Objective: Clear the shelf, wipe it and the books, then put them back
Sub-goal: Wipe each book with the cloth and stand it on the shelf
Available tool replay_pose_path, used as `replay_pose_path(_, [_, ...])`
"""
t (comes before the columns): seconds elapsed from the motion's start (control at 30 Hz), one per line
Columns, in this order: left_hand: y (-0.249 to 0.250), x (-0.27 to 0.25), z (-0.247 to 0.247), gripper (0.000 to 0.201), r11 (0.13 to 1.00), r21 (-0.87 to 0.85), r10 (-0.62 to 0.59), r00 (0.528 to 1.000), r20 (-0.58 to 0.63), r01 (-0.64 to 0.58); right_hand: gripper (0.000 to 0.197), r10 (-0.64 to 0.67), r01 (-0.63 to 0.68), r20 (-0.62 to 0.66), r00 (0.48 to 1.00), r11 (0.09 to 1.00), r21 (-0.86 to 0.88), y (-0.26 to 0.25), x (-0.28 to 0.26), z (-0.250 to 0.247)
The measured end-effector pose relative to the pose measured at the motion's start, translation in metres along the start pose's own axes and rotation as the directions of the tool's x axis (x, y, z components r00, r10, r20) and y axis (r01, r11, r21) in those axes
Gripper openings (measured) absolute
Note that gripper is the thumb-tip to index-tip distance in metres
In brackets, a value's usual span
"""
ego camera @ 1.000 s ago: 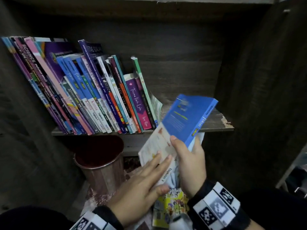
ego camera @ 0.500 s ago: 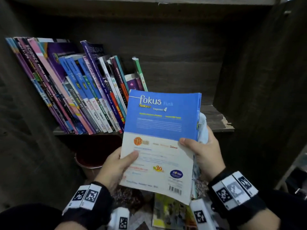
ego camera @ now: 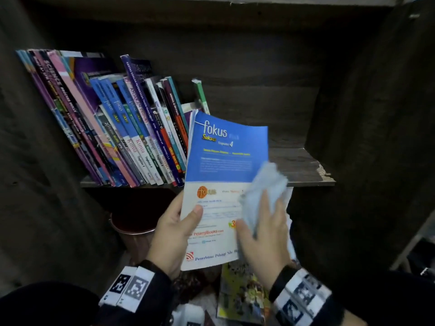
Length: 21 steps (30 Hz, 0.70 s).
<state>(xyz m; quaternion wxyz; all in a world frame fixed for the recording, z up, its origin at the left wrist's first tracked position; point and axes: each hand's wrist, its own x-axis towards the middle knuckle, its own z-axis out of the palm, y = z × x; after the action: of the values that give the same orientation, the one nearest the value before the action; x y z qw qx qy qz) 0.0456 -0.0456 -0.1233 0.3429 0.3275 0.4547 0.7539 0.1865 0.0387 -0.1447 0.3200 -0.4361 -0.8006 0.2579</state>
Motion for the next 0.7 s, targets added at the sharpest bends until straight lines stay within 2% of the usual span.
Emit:
replay_pose_path(0.03, [0.002, -0.001, 0.001, 0.042, 1.000, -0.015, 0.022, 1.000, -0.008, -0.023, 0.080, -0.127, 0.133, 0.088, 0.988, 0.989, -0.069, -0.004, -0.017, 0.012])
replay_pose_path(0.07, [0.004, -0.002, 0.001, 0.042, 0.999, -0.012, 0.041, 0.999, -0.016, -0.042, 0.072, -0.280, 0.294, 0.137, 0.950, 0.952, -0.090, -0.005, -0.029, 0.022])
replay_pose_path(0.13, [0.006, -0.002, -0.002, 0.041, 0.997, 0.034, 0.068, 0.998, -0.010, -0.068, 0.058, -0.528, 0.547, 0.169, 0.833, 0.831, -0.099, -0.003, -0.033, 0.031])
replay_pose_path(0.17, [0.007, -0.003, -0.005, 0.044, 0.996, 0.062, 0.071, 0.997, 0.011, -0.071, 0.053, -0.592, 0.615, 0.188, 0.784, 0.781, -0.108, -0.002, -0.025, 0.029])
replay_pose_path(0.2, [0.007, -0.004, -0.008, 0.051, 0.993, 0.087, 0.076, 0.996, 0.041, -0.079, 0.050, -0.618, 0.642, 0.189, 0.763, 0.757, -0.117, -0.001, -0.011, 0.023])
replay_pose_path(0.23, [0.007, -0.006, -0.010, 0.061, 0.991, 0.109, 0.076, 0.994, 0.077, -0.084, 0.051, -0.619, 0.636, 0.150, 0.771, 0.762, -0.124, 0.000, 0.005, 0.014])
replay_pose_path(0.27, [0.007, -0.007, -0.012, 0.068, 0.990, 0.116, 0.063, 0.992, 0.111, -0.076, 0.052, -0.581, 0.585, 0.070, 0.811, 0.803, -0.114, 0.001, 0.021, 0.002])
replay_pose_path(0.33, [0.006, -0.012, -0.012, 0.073, 0.991, 0.127, 0.026, 0.984, 0.178, -0.049, 0.054, -0.369, 0.365, -0.118, 0.922, 0.929, -0.057, 0.006, 0.047, -0.021])
replay_pose_path(0.37, [0.005, -0.014, -0.011, 0.075, 0.990, 0.136, 0.003, 0.979, 0.205, -0.031, 0.055, -0.250, 0.253, -0.205, 0.946, 0.967, -0.012, 0.008, 0.055, -0.030])
replay_pose_path(0.4, [0.003, -0.015, -0.010, 0.078, 0.991, 0.137, -0.017, 0.974, 0.227, -0.014, 0.056, -0.157, 0.172, -0.275, 0.948, 0.984, 0.032, 0.009, 0.059, -0.035])
replay_pose_path(0.47, [-0.001, -0.018, -0.008, 0.078, 0.992, 0.128, -0.043, 0.968, 0.249, 0.011, 0.057, -0.080, 0.103, -0.273, 0.959, 0.992, 0.069, 0.005, 0.053, -0.035])
replay_pose_path(0.5, [-0.002, -0.019, -0.006, 0.076, 0.991, 0.130, -0.044, 0.969, 0.243, 0.012, 0.054, -0.116, 0.130, -0.211, 0.971, 0.990, 0.051, 0.000, 0.043, -0.029])
replay_pose_path(0.53, [-0.004, -0.019, -0.005, 0.071, 0.991, 0.136, -0.033, 0.974, 0.225, 0.002, 0.051, -0.204, 0.207, -0.137, 0.969, 0.978, 0.007, -0.006, 0.030, -0.020])
replay_pose_path(0.57, [-0.004, -0.019, -0.003, 0.062, 0.990, 0.137, -0.013, 0.980, 0.198, -0.015, 0.049, -0.332, 0.329, -0.075, 0.940, 0.943, -0.044, -0.013, 0.015, -0.008])
replay_pose_path(0.63, [-0.003, -0.017, -0.002, 0.041, 0.982, 0.170, 0.055, 0.988, 0.146, -0.080, 0.052, -0.590, 0.587, 0.002, 0.807, 0.802, -0.111, -0.013, -0.005, 0.016])
replay_pose_path(0.67, [-0.002, -0.017, -0.003, 0.036, 0.973, 0.202, 0.084, 0.988, 0.129, -0.109, 0.054, -0.671, 0.668, 0.011, 0.742, 0.737, -0.107, -0.009, -0.007, 0.025])
replay_pose_path(0.7, [0.000, -0.017, -0.002, 0.034, 0.966, 0.228, 0.098, 0.987, 0.123, -0.125, 0.054, -0.702, 0.700, 0.008, 0.712, 0.709, -0.086, -0.004, -0.002, 0.028])
